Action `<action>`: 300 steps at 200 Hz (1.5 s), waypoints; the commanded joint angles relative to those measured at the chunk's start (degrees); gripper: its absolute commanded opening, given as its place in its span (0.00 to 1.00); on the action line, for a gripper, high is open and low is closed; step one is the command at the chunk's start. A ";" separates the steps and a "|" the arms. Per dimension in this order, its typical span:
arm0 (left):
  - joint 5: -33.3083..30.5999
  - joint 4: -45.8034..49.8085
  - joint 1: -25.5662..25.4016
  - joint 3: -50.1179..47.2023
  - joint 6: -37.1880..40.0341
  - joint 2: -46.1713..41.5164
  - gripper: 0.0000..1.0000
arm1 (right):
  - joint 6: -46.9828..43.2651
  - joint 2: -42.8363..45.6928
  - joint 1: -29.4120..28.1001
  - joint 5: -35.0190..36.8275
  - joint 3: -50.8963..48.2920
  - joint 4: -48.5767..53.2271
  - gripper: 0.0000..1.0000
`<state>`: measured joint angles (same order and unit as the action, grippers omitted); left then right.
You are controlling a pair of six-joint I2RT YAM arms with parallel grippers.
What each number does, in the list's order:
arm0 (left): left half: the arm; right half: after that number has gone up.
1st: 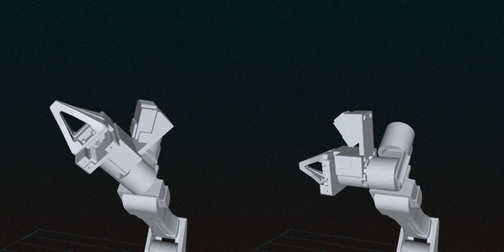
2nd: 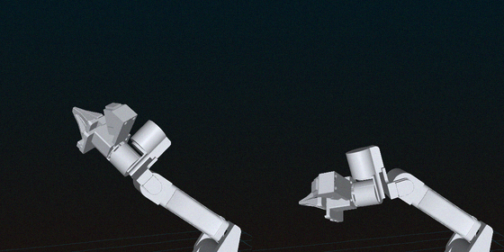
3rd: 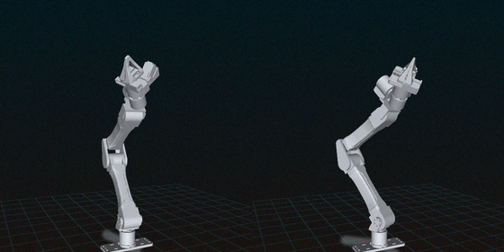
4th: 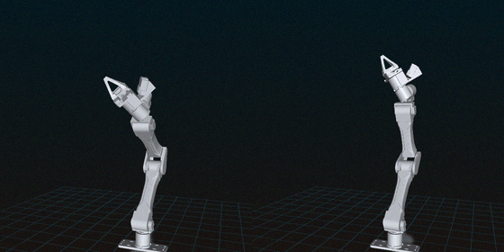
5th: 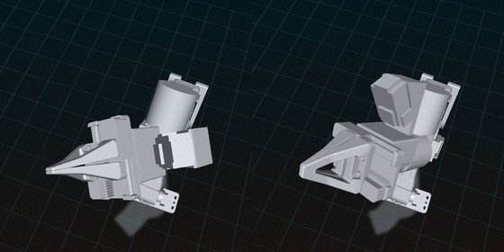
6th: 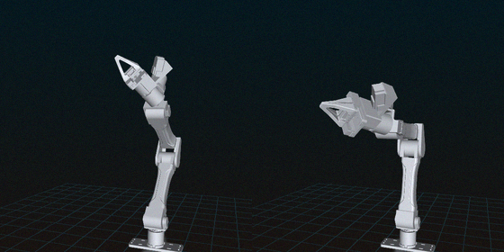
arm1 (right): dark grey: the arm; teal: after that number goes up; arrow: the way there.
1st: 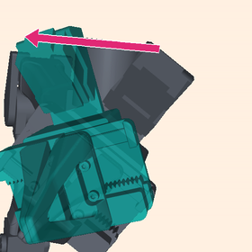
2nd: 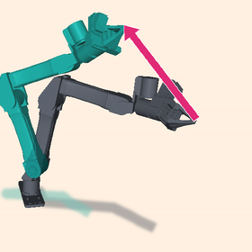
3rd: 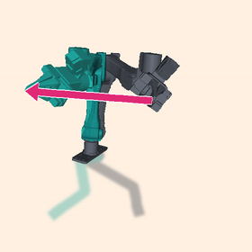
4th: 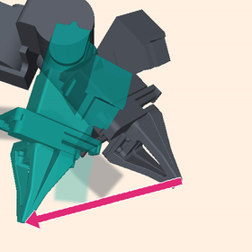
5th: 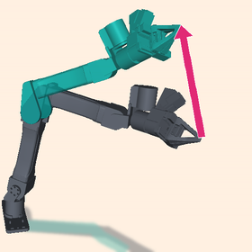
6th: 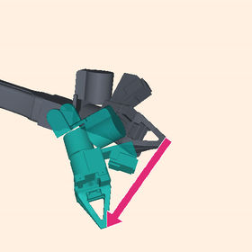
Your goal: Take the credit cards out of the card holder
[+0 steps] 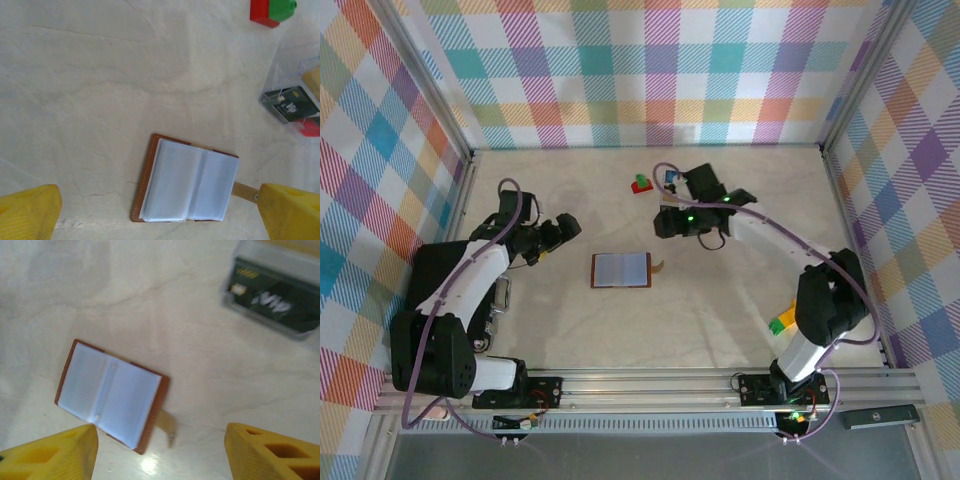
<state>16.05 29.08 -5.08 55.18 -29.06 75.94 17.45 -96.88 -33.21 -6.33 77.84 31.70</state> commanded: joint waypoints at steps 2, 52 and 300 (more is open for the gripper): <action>2.62 1.77 3.34 -1.03 -0.15 -1.99 1.00 | 13.05 -4.98 -4.60 3.49 2.43 -0.87 0.68; 6.63 2.97 9.09 -1.69 -0.04 -4.30 1.00 | 21.73 -15.49 -13.72 6.98 9.95 1.97 0.70; 9.94 1.69 13.38 -3.83 1.88 -4.04 1.00 | 20.42 -40.09 -21.72 16.86 35.84 24.03 0.77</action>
<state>24.47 31.33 7.33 51.92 -27.73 71.31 38.15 -134.39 -54.46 9.89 112.95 50.89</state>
